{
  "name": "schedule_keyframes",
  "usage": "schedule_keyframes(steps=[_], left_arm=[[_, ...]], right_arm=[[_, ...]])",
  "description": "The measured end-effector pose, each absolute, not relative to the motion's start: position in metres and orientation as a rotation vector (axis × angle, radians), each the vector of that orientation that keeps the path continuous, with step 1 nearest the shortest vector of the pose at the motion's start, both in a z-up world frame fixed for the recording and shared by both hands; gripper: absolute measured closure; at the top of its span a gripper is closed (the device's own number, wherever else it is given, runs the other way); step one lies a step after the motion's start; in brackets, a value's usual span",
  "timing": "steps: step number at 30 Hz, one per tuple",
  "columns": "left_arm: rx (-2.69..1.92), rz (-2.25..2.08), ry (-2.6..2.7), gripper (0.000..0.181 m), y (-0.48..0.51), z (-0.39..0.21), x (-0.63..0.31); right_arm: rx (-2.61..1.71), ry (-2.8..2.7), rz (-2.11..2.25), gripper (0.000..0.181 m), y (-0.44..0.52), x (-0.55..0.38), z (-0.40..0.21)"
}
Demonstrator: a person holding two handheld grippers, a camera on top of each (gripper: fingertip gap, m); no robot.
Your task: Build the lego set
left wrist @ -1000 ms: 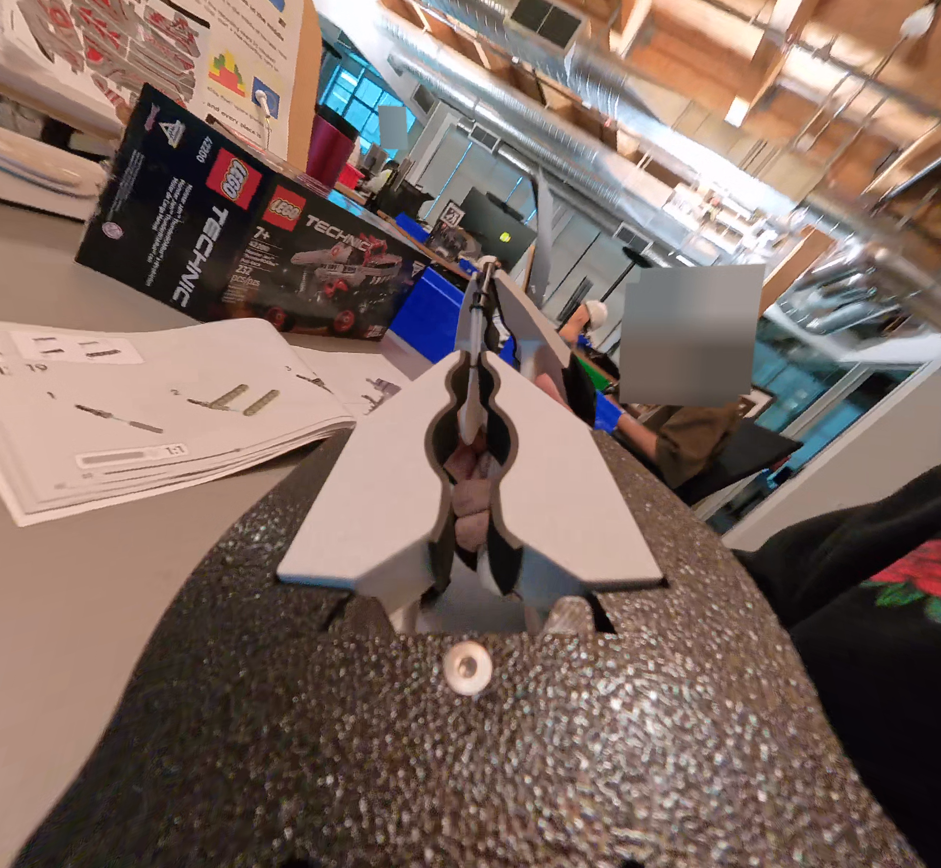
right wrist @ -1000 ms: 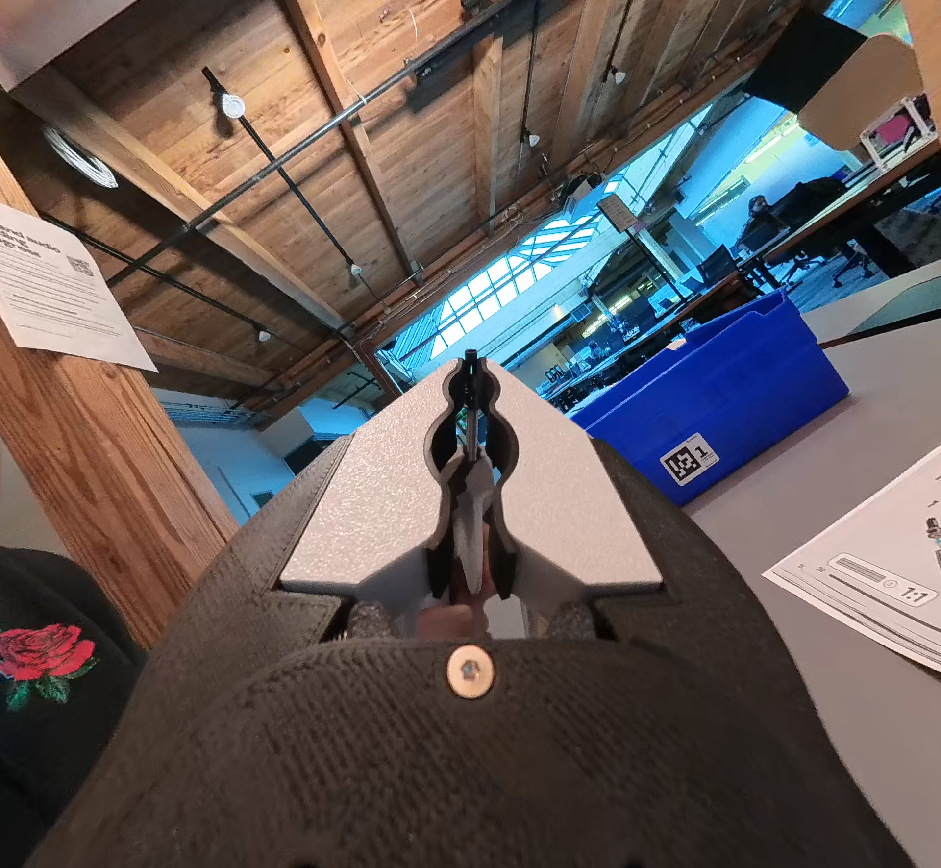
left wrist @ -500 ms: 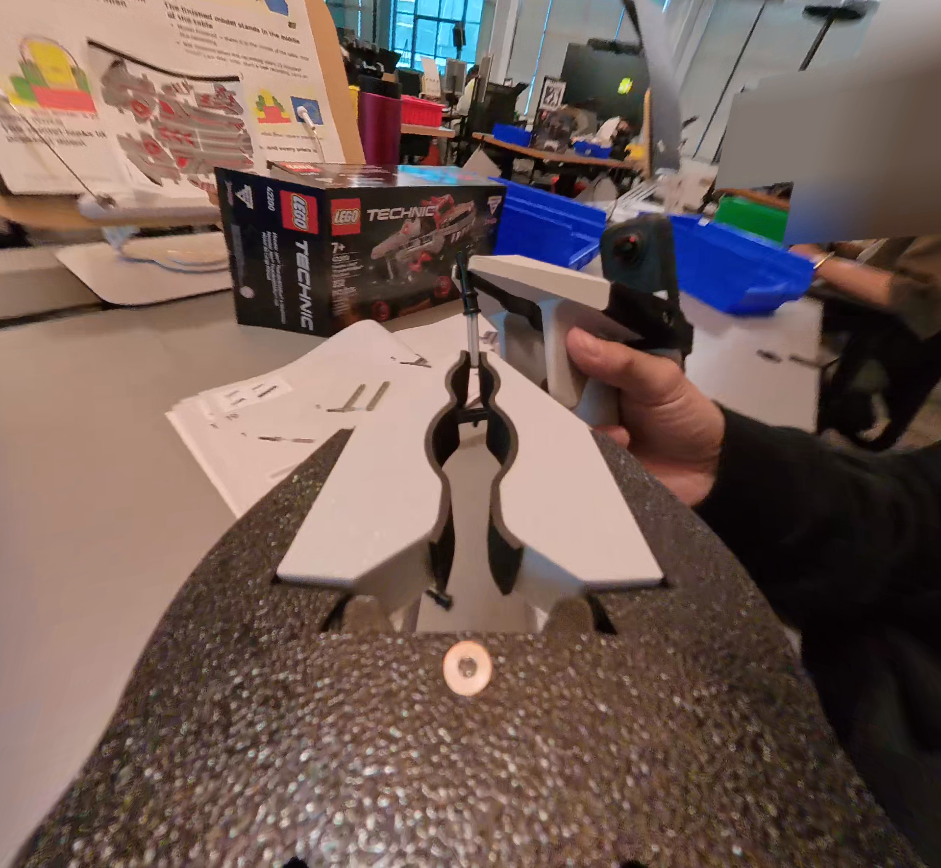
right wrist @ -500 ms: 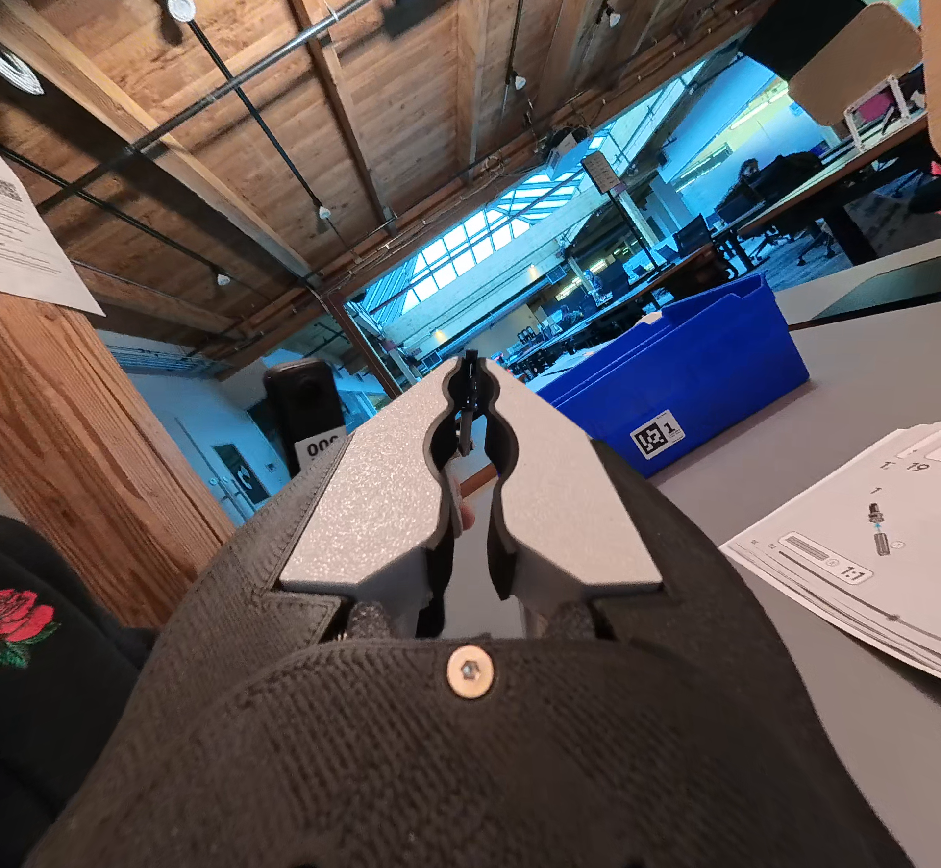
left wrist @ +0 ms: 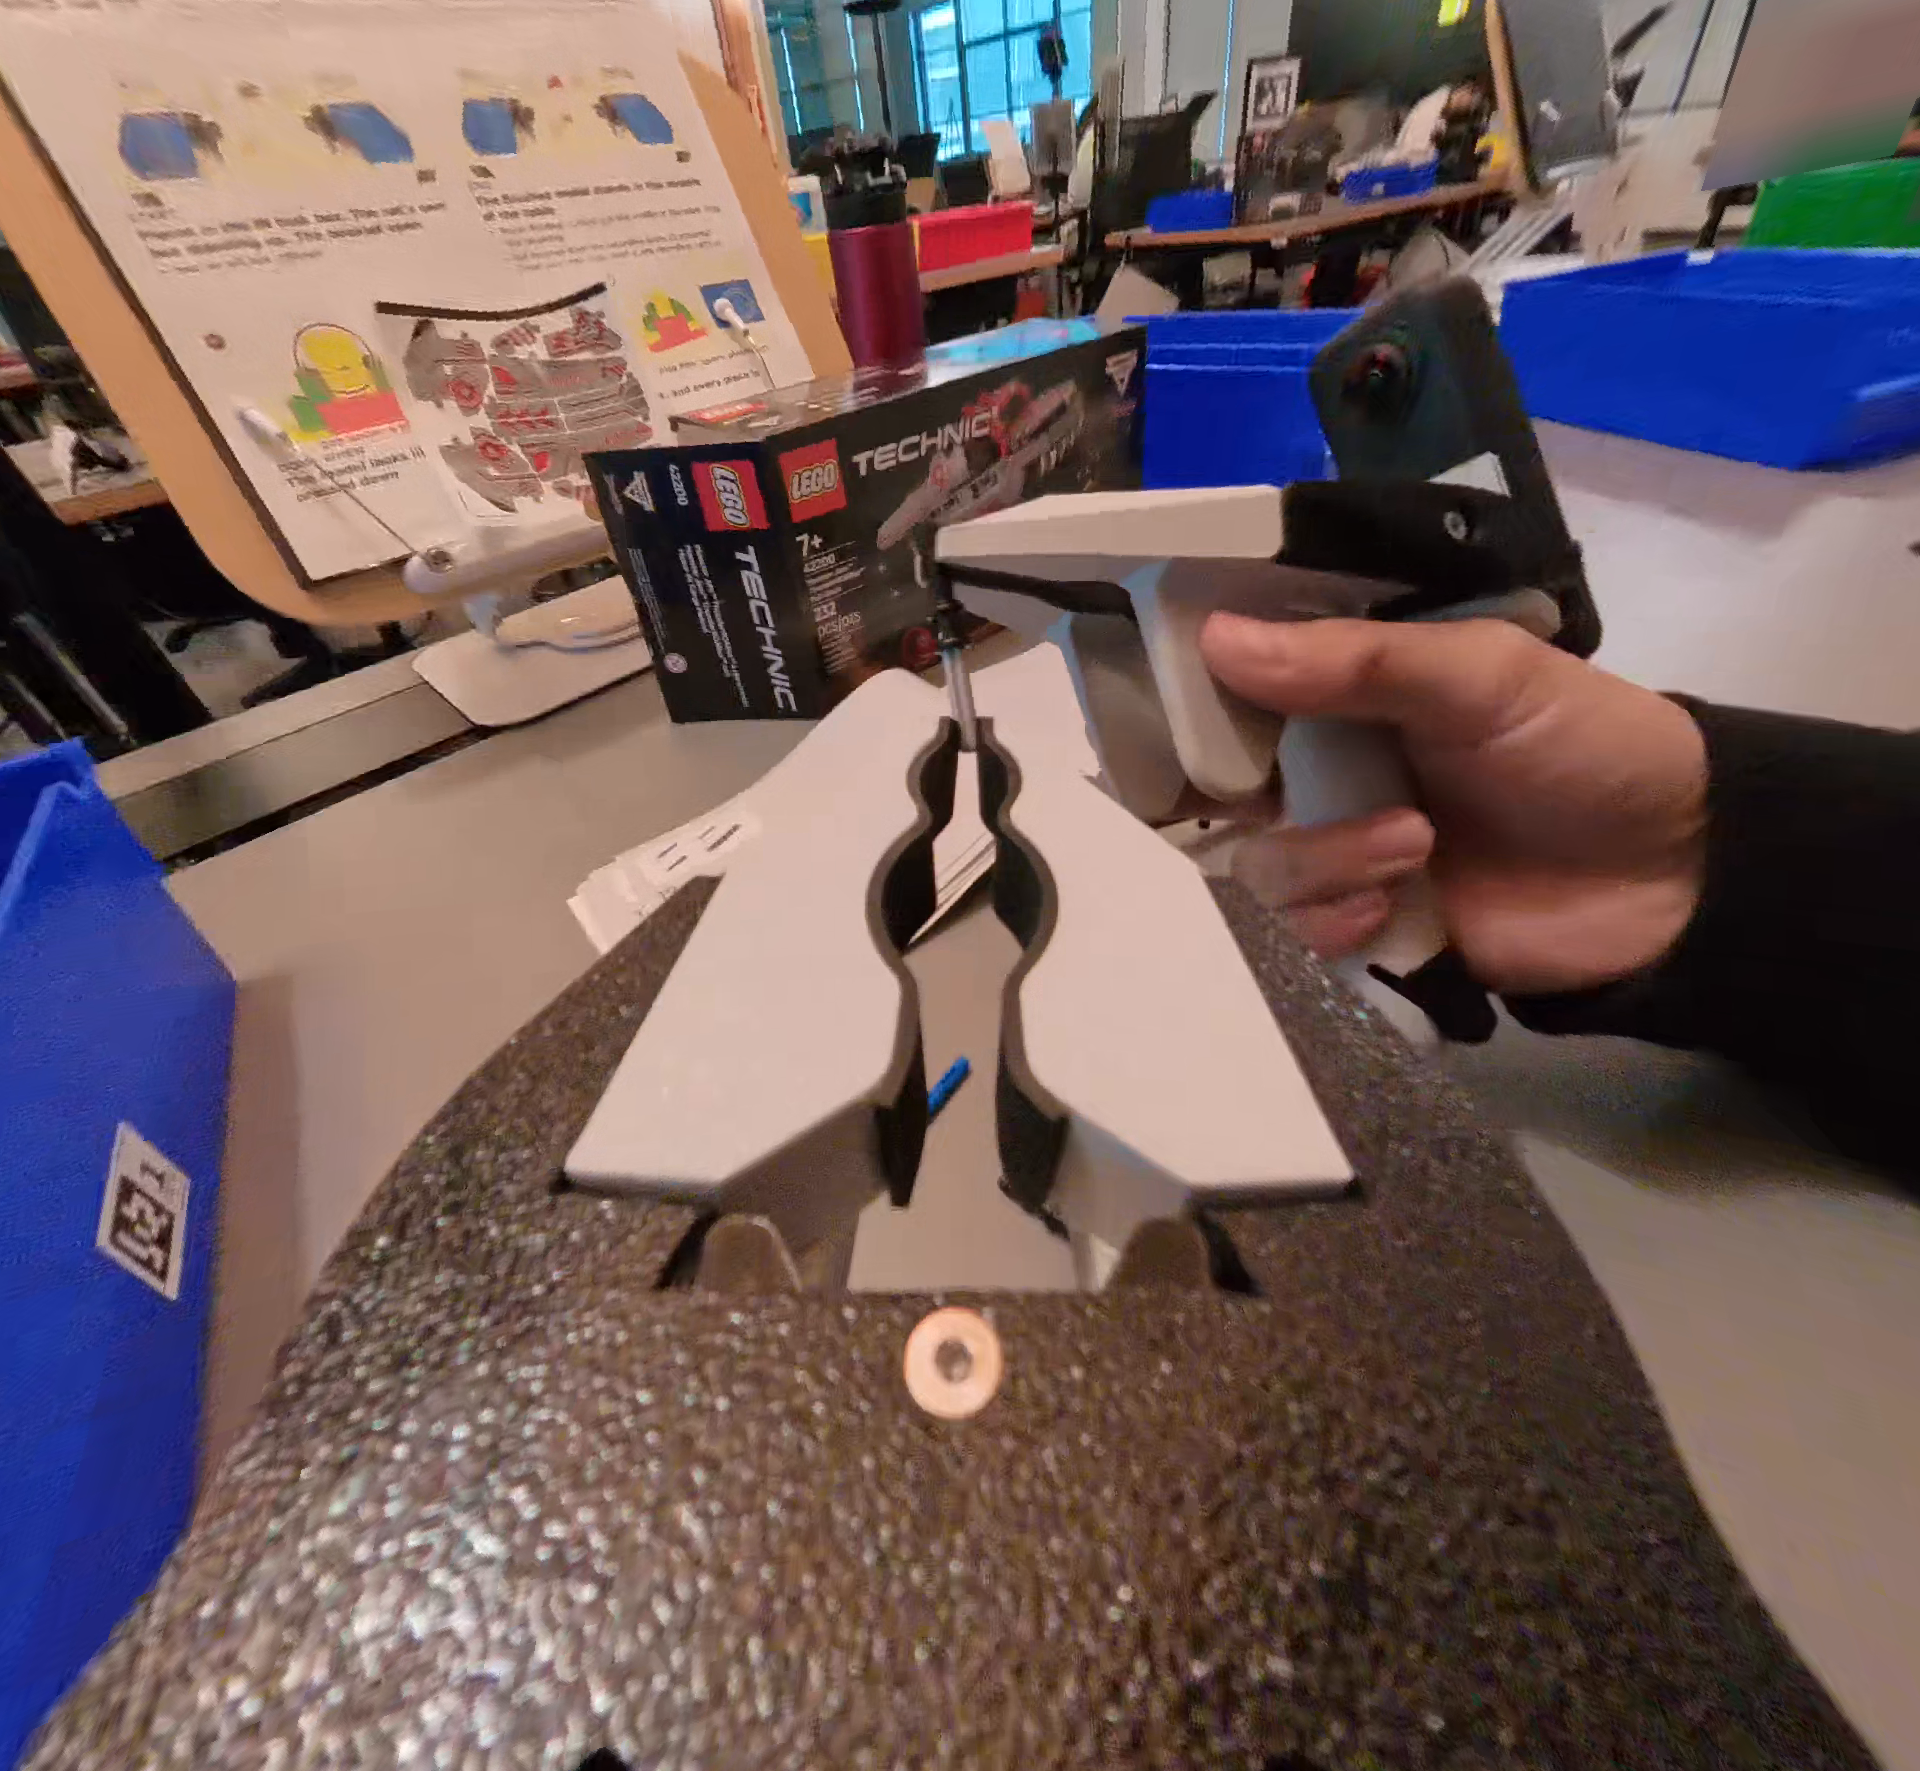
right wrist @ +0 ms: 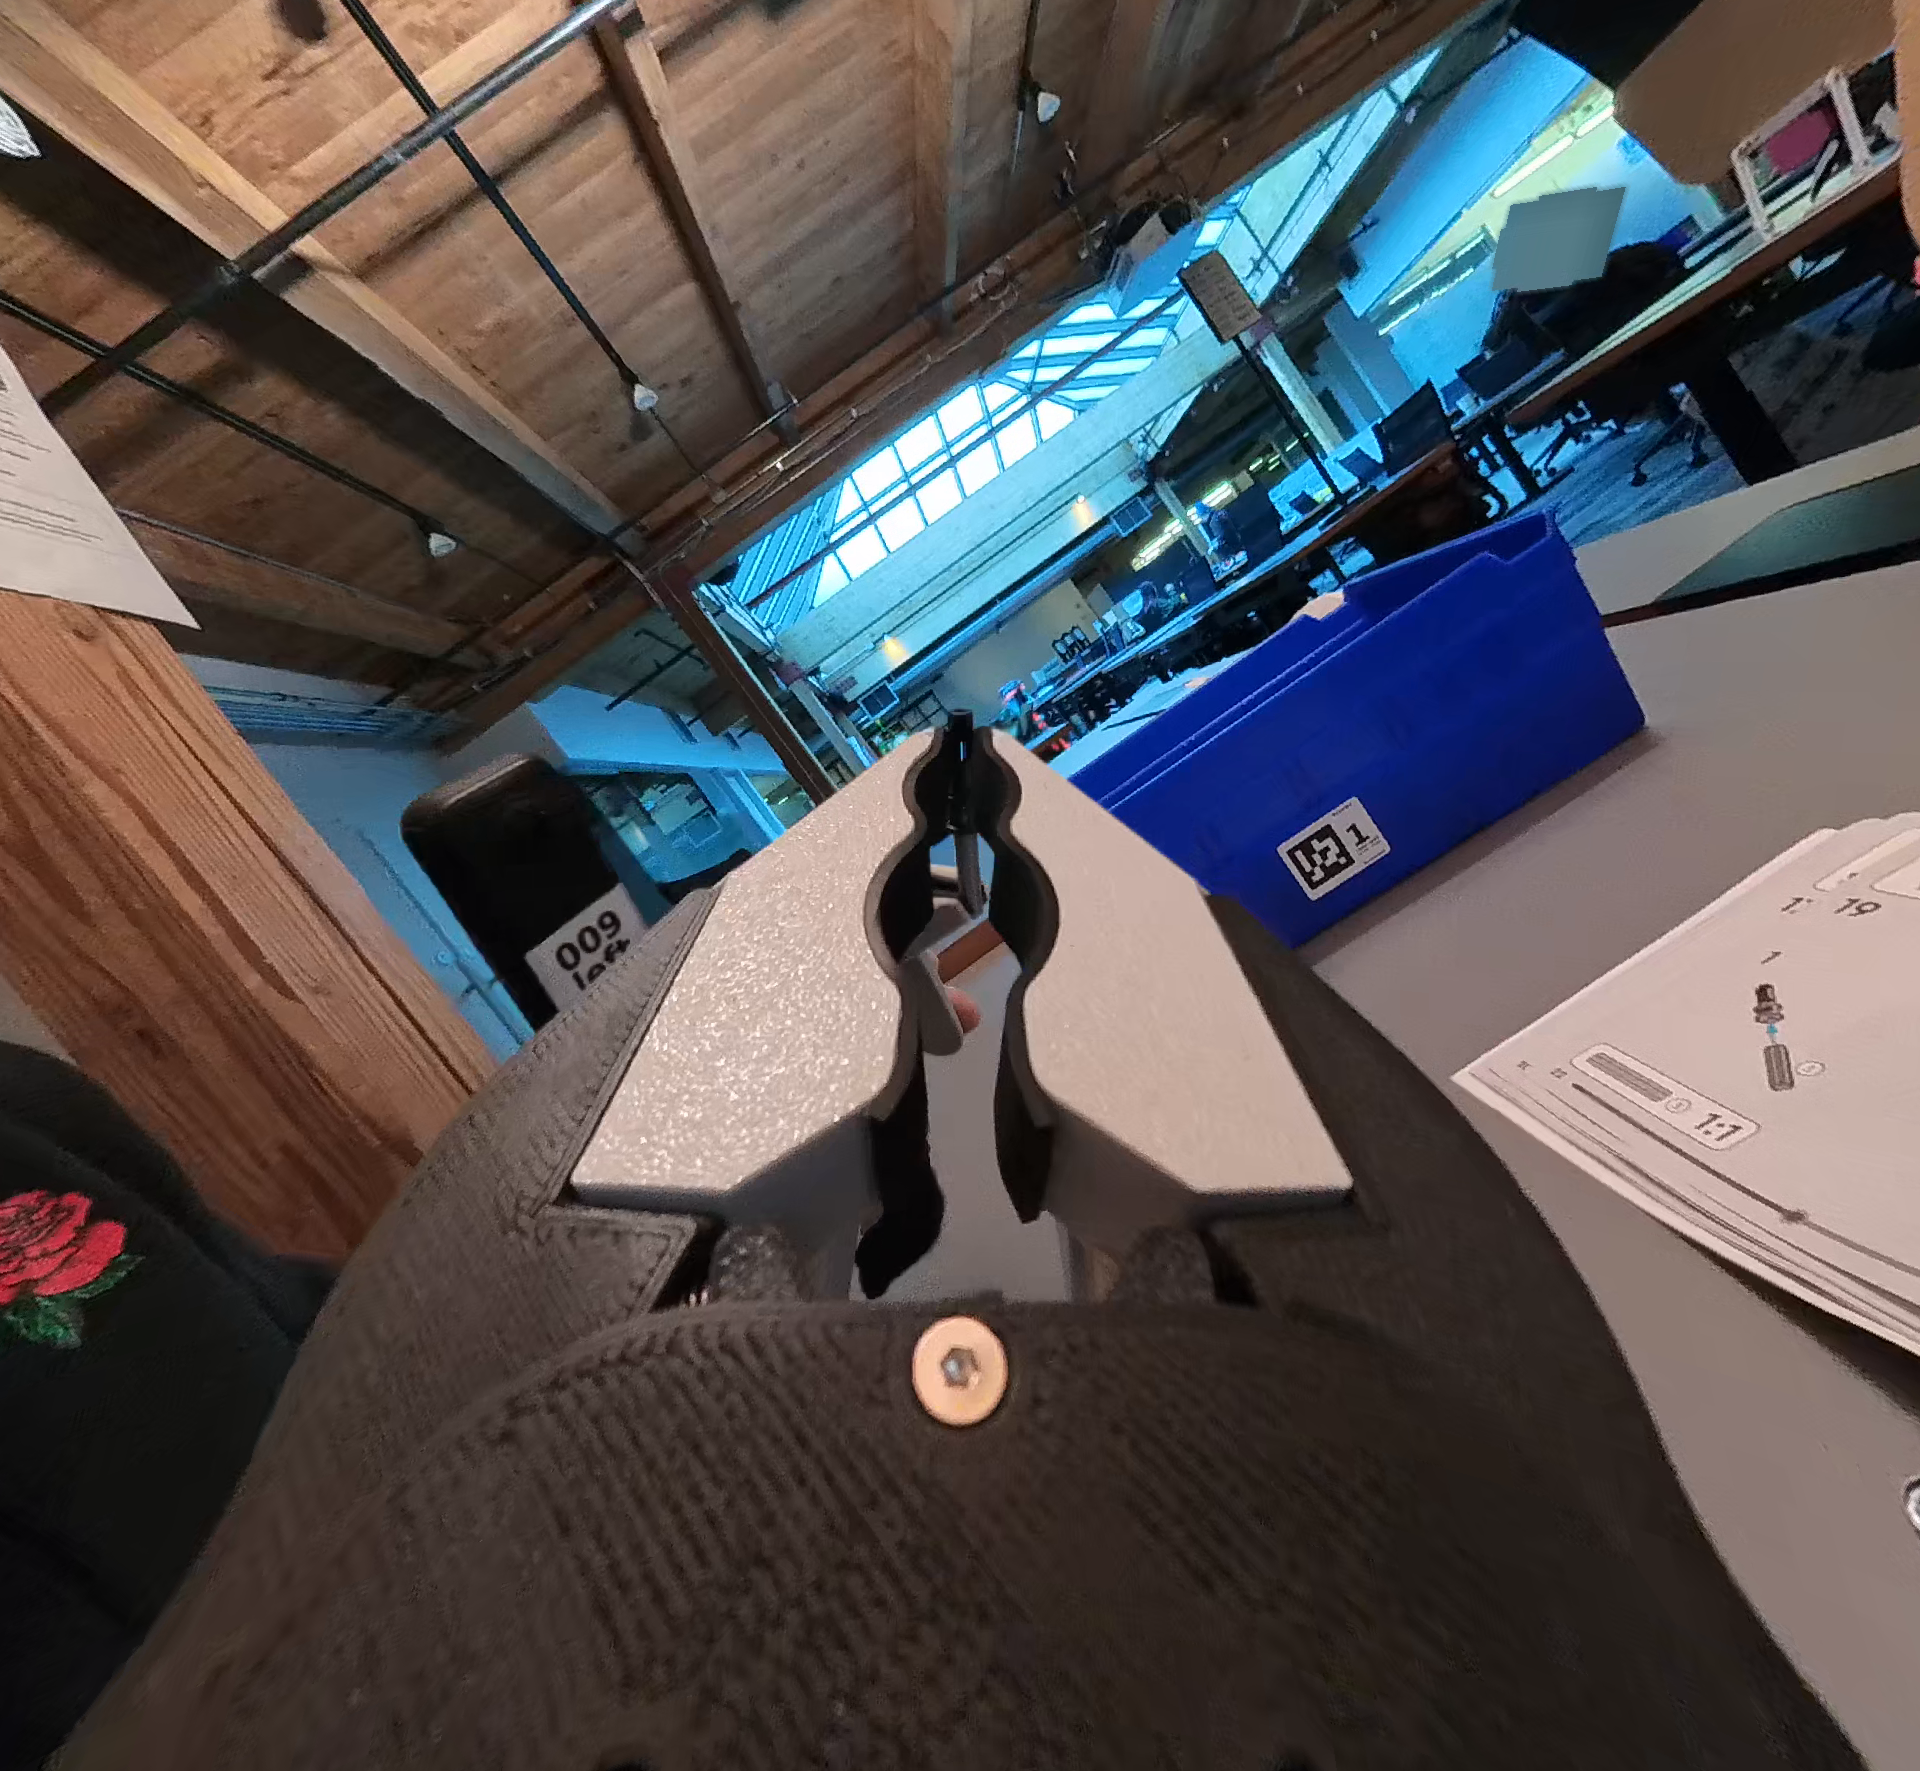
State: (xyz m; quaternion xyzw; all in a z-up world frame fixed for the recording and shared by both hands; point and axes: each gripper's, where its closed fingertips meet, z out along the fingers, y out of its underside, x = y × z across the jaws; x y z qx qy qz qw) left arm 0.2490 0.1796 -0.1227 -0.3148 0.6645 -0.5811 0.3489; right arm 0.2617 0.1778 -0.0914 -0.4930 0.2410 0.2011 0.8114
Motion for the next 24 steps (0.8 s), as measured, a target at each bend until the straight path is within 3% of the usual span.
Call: schedule_keyframes(steps=[7,18,24], left_arm=[[-1.002,-1.880,1.684,0.180,0.180,-0.117,0.247],[-0.984,-1.774,1.716,0.180,0.183,-0.122,0.250],[-0.963,-1.731,1.746,0.180,0.180,-0.125,0.249]], right_arm=[[-1.068,0.490,0.454,0.179,0.175,0.261,-0.088],[-1.105,0.500,0.423,0.169,0.179,0.261,-0.095],[-1.139,0.480,0.383,0.177,0.182,0.259,-0.098]])
